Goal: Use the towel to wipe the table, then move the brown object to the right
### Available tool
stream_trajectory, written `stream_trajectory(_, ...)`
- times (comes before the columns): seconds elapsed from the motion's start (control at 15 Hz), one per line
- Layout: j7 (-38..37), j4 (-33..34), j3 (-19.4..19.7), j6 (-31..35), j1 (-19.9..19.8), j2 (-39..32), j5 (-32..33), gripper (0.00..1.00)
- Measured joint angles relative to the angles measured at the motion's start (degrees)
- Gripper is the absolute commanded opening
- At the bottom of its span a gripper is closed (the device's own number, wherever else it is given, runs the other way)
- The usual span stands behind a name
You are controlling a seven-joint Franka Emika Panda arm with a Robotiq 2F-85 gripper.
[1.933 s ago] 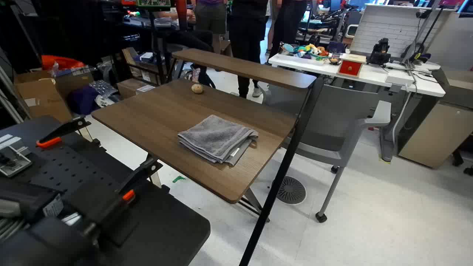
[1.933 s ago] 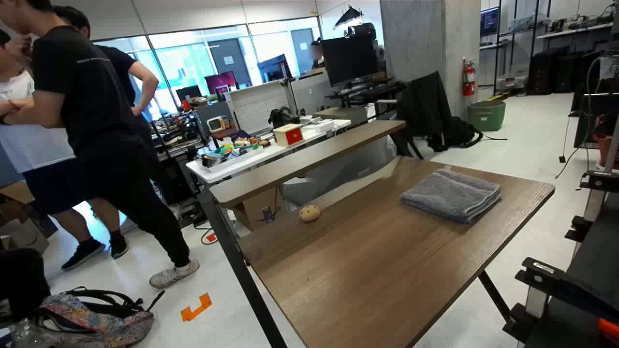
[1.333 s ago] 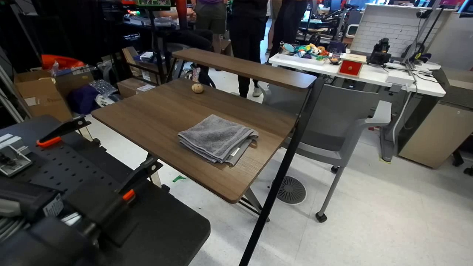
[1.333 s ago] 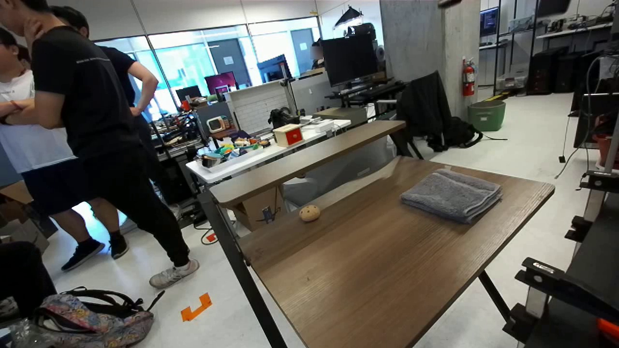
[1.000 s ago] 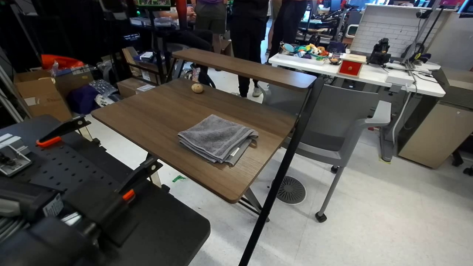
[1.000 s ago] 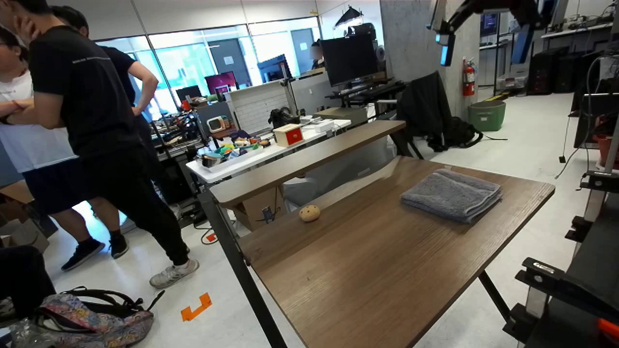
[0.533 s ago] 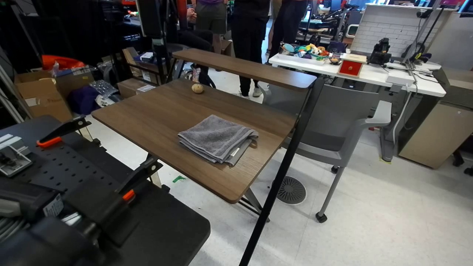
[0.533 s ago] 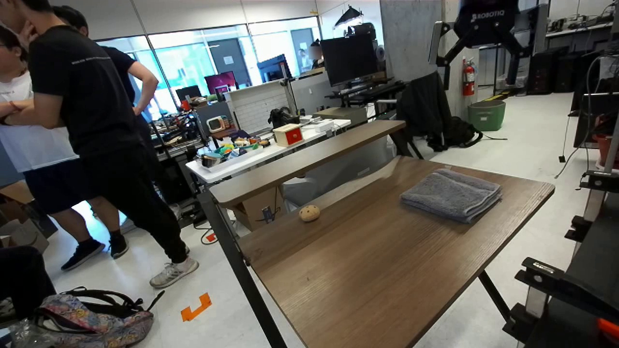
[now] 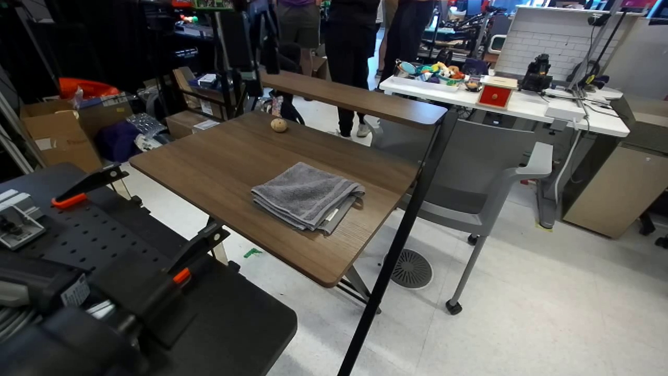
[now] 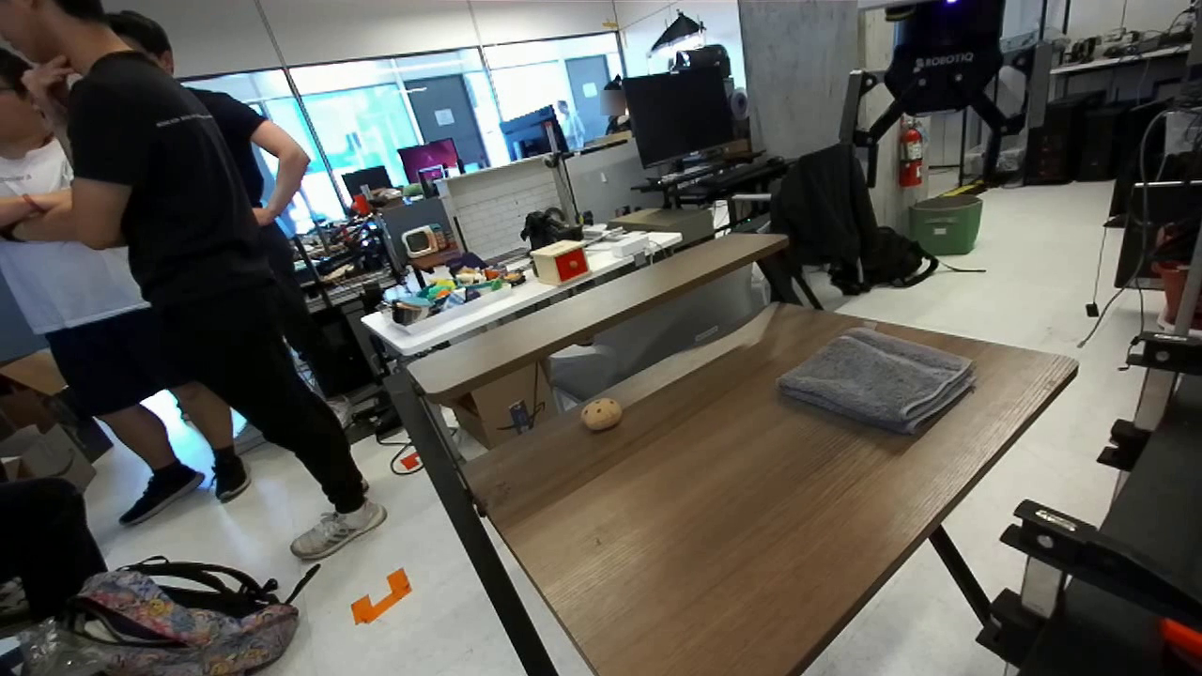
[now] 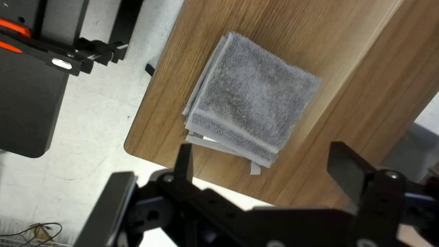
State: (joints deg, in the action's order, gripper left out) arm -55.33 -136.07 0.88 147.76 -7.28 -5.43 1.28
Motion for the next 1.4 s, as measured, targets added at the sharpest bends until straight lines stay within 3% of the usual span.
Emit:
stream_trajectory(0.2,-2.3,3.3,3.5,4.8,0.0,-6.8,-0.8,1.0)
stream_trajectory(0.33,-1.6,6.3,4.0,6.3,-0.1,-12.1,-6.3,1.0)
stream_trajectory(0.6,2.5,12.5,3.9,-0.4,0.5,-20.3,-10.2,1.0)
stream_trajectory(0.87,3.9,12.6,4.6,-0.9,1.0,-20.3,-10.1,1.0)
stream_trajectory(1.2,19.4,9.8,4.5,-13.7,0.2,-15.0,-12.1,1.0)
stream_trajectory(1.4,23.9,5.2,4.7,-19.7,0.5,-10.5,-11.8,1.0)
